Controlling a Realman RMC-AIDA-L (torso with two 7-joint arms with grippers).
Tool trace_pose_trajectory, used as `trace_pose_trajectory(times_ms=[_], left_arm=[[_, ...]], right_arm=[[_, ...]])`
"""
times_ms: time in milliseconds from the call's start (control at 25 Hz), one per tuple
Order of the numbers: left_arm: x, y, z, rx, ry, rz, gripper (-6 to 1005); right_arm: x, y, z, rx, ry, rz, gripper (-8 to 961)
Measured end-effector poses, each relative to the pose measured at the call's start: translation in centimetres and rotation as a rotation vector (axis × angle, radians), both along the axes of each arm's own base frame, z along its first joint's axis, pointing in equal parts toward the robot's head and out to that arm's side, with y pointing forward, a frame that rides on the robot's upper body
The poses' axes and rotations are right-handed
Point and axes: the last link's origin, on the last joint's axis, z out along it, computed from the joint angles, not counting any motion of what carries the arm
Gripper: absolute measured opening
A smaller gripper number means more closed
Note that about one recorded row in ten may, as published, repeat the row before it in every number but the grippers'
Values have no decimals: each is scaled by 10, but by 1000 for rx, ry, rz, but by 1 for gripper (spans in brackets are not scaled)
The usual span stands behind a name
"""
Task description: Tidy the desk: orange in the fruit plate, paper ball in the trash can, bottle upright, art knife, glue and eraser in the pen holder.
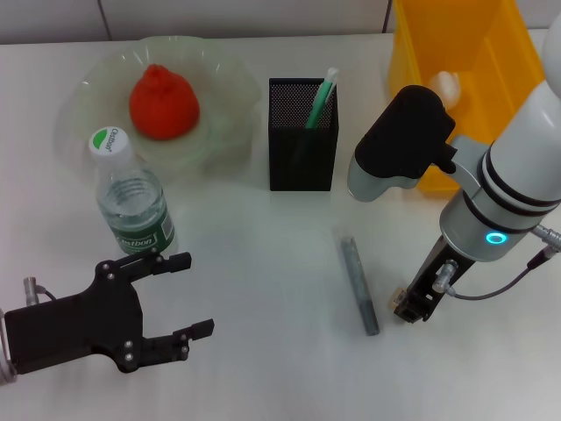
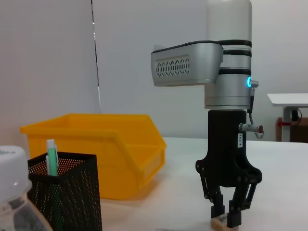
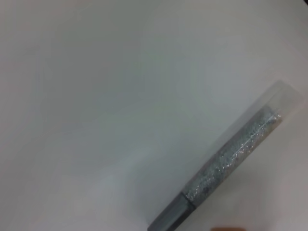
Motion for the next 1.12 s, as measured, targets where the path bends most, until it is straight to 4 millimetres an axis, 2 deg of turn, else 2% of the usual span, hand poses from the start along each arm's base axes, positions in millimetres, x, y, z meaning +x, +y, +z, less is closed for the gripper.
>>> trace_pose_trajectory(times_ms=[320, 440, 640, 840, 960, 1120], left_arm=[[1, 0, 1, 1, 1, -6, 813], [1, 1, 1, 1, 0, -9, 813], [2, 1, 1, 1, -1, -13, 813], [2, 2, 1, 2, -1, -17, 812], [2, 2, 0, 4, 1, -17, 812], [2, 1, 0, 5, 2, -16, 812]], right_arm=[[-8, 0, 5, 13, 22, 17, 241], [-18, 5, 16, 47, 71, 25, 243], [-43, 19, 45, 133, 209, 62, 245], [-70, 42, 80, 287, 368, 145, 248], [-80, 54, 85, 341, 446, 196, 250], [-84, 72, 79, 378, 468, 227, 252]])
